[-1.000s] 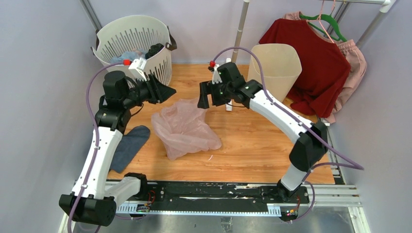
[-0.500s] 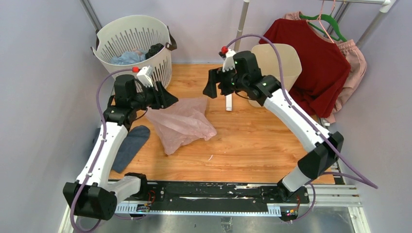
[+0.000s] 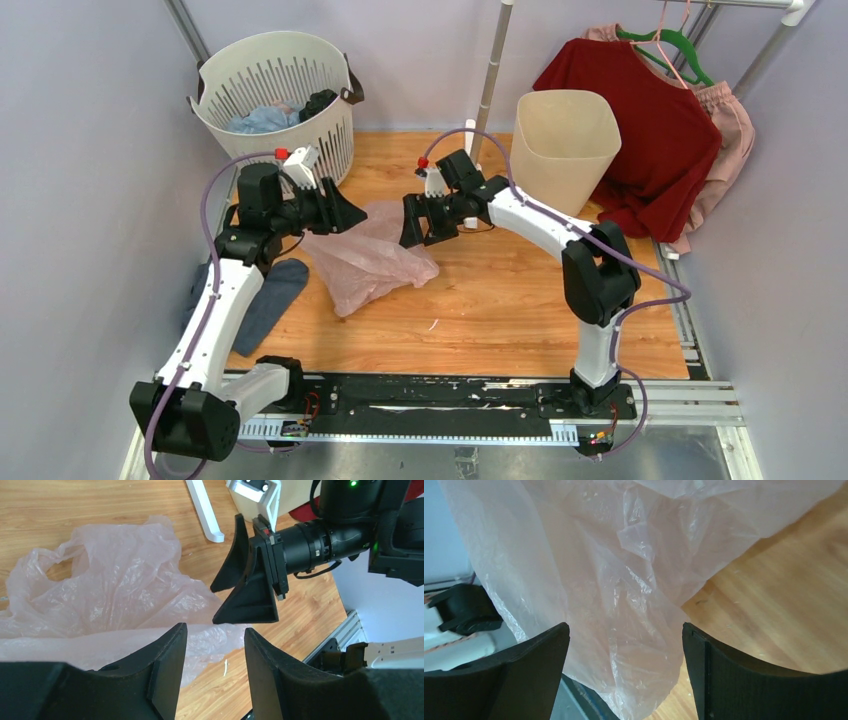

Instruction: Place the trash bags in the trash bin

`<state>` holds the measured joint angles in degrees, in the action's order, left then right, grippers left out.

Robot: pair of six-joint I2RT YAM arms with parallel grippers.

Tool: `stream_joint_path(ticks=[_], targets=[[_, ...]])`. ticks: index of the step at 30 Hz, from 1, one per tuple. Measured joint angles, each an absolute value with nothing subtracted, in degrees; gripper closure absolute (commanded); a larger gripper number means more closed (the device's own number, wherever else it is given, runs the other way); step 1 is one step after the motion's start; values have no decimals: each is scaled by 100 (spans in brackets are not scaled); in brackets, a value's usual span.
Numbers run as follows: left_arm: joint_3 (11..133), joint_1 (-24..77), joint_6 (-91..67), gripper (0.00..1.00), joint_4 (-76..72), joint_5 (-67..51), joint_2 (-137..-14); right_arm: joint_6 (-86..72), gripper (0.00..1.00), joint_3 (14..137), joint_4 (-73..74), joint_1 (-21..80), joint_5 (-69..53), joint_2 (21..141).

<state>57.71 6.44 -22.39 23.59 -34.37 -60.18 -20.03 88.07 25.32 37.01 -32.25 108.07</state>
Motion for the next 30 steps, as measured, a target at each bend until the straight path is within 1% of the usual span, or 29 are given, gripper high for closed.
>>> stream_joint_path(ticks=[6,7,8,9,11,12,15,16,18,24,26,30], targets=[[5664,646,-2231,52,2359,-3483,-6016,-2453,11,8427,1999,3787,-3922,11056],[5664,644,-2228,52,2359,-3485,-6016,-2508,12,8425,1918,3822,-3990,11155],[5664,644,-2228,52,2357,-3489,-6016,-2550,16,8425,1874,3844,-4038,11225],[5664,646,-2228,53,2353,-3498,-6016,-2585,21,8425,1837,3874,-4086,11310],[5664,644,-2228,53,2351,-3511,-6016,-2639,39,8425,1756,3922,-4158,11441],[5664,644,-2228,53,2349,-3522,-6016,-2668,49,8425,1712,3935,-4200,11507],[5664,644,-2228,53,2338,-3551,-6016,-2790,83,8418,1577,3966,-4313,11666],[5664,644,-2228,53,2335,-3557,-6016,-2845,90,8405,1522,3966,-4346,11686],[5664,646,-2228,54,2333,-3566,-6016,-2912,100,8364,1389,3966,-4370,11681],[5684,644,-2220,52,2342,-3599,-6016,-2661,100,8226,1326,3966,-4198,11227],[5745,644,-2215,50,2383,-3612,-6016,-2414,100,8219,1406,3968,-4021,10873],[6045,644,-2209,47,2440,-3662,-6016,-1734,100,8219,1573,3992,-3511,9747]])
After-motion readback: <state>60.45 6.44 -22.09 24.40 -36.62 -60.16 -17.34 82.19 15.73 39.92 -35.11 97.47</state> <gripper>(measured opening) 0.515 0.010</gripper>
